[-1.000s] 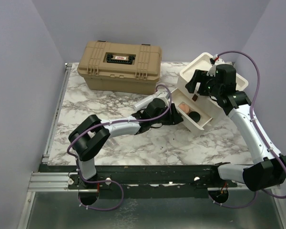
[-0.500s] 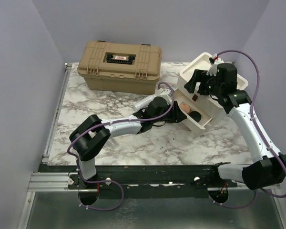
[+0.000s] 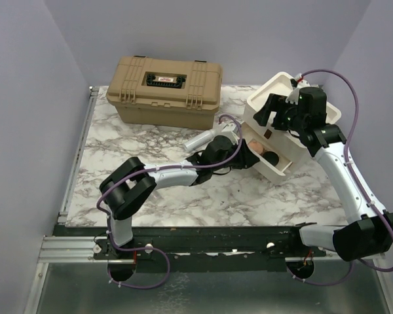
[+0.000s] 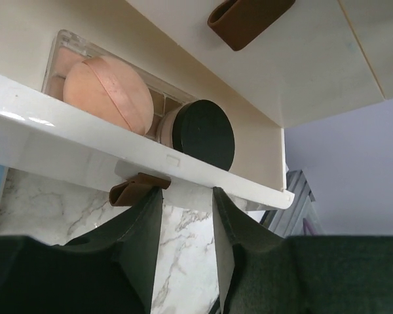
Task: Organize the makeup
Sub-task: Close the drawer in the storage box.
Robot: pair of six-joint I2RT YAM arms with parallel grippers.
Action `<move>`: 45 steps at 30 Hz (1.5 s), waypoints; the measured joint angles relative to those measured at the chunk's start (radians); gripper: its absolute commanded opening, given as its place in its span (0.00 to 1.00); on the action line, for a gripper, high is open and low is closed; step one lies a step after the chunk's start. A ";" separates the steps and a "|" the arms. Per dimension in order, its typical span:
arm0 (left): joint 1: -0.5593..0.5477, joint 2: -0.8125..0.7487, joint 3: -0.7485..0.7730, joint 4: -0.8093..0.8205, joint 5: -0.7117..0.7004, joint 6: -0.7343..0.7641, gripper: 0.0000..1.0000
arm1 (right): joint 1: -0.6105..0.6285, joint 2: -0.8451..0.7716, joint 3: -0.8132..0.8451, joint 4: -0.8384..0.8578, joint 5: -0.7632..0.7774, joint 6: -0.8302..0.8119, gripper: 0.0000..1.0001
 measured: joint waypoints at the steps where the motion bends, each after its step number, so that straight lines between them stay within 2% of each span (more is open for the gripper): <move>1: -0.002 0.006 0.000 0.014 -0.005 -0.001 0.31 | 0.000 -0.004 -0.005 0.006 0.002 0.013 0.86; 3: -0.005 0.025 0.003 0.048 -0.016 0.005 0.27 | -0.005 -0.016 -0.022 0.025 0.005 0.039 0.86; 11: -0.010 0.093 0.040 0.126 -0.020 0.060 0.25 | -0.005 -0.028 -0.032 0.035 0.017 0.078 0.88; 21: -0.011 0.183 0.172 0.157 -0.021 0.060 0.30 | -0.006 -0.028 -0.064 0.094 0.014 0.115 0.88; 31: -0.019 0.233 0.164 0.289 -0.055 0.033 0.36 | -0.014 -0.030 -0.082 0.135 0.004 0.191 0.89; 37: -0.047 0.275 0.158 0.407 -0.112 0.080 0.41 | -0.018 -0.080 -0.157 0.214 0.005 0.304 0.89; 45: -0.051 0.293 0.128 0.492 -0.123 0.129 0.46 | -0.022 -0.080 -0.157 0.216 0.014 0.333 0.91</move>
